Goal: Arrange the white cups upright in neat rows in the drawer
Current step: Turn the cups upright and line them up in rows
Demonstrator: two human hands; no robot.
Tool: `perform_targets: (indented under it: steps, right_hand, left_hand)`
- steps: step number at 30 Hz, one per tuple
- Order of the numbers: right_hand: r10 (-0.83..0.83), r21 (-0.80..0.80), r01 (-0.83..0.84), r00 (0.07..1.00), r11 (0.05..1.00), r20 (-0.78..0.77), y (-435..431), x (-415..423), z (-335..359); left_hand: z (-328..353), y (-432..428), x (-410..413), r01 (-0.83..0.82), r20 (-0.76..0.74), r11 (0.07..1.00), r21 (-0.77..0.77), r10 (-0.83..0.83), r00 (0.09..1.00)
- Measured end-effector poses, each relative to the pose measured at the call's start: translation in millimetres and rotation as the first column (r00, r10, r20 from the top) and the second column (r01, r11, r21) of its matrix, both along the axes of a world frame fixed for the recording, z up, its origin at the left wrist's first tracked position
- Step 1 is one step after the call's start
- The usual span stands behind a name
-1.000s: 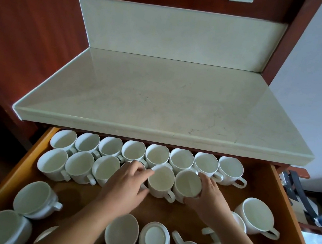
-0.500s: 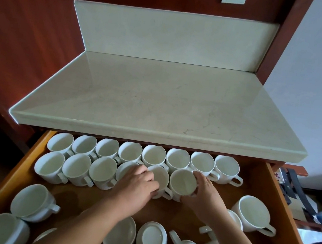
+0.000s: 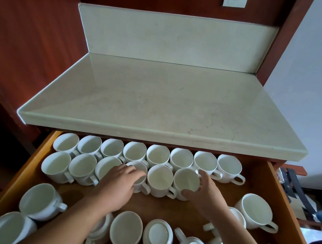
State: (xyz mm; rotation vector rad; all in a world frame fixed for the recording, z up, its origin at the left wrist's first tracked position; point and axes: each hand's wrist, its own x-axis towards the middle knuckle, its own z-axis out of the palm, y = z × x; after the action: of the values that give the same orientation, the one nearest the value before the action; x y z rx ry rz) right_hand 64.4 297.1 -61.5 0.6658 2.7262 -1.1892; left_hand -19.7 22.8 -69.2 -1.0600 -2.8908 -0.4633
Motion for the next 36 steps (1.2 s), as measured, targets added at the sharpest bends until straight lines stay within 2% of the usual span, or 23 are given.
perform_targets:
  steps: [4,6,11,13,15,21,24,27,30,33,36]
  right_hand:
    - [-0.061,-0.061,0.062,0.998,0.996,0.017,1.3,-0.9,9.8]
    - [-0.100,-0.039,0.101,0.994,0.994,0.033,8.2,2.6,22.3]
    - [-0.222,0.138,0.225,0.974,0.965,-0.033,41.2,31.4,66.2]
    - [-0.241,0.274,0.236,0.970,0.932,-0.018,60.4,50.6,77.3]
    - [-0.247,0.338,0.224,0.969,0.914,0.027,77.7,68.5,82.9]
    - [-0.149,0.383,0.064,0.969,0.922,0.198,112.0,90.6,70.6]
    - [-0.020,0.352,-0.079,0.963,0.933,0.269,123.5,84.4,60.0]
    - [0.183,0.356,-0.317,0.914,0.879,0.361,129.6,83.3,57.2]
    - [0.277,0.331,-0.416,0.877,0.847,0.392,141.8,81.8,46.3]
    - [0.367,0.370,-0.529,0.828,0.764,0.425,150.0,77.1,41.1]
    - [0.403,0.359,-0.594,0.779,0.720,0.480,151.0,71.8,46.6]
  left_hand:
    - [-0.4,3.2,2.8,0.017,0.014,0.999,0.033,-0.017,1.000]
    - [7.8,11.5,3.9,0.036,0.022,0.995,0.096,-0.038,0.999]
    - [52.2,70.6,10.2,0.143,0.100,0.970,0.196,-0.165,0.981]
    - [63.5,101.8,17.8,0.206,0.179,0.951,0.231,-0.250,0.952]
    - [66.6,131.0,29.6,0.252,0.245,0.937,0.241,-0.310,0.919]
    - [46.1,201.7,72.2,0.321,0.460,0.941,0.103,-0.331,0.824]
    - [30.9,223.3,85.7,0.284,0.456,0.958,-0.043,-0.234,0.859]
    - [18.7,239.4,97.0,0.195,0.474,0.973,-0.120,-0.116,0.873]
    - [13.4,253.9,107.3,0.152,0.470,0.967,-0.205,-0.039,0.882]
    - [9.9,261.6,115.2,0.108,0.450,0.954,-0.279,0.030,0.893]
    - [5.4,264.7,117.8,0.137,0.458,0.943,-0.302,0.017,0.889]
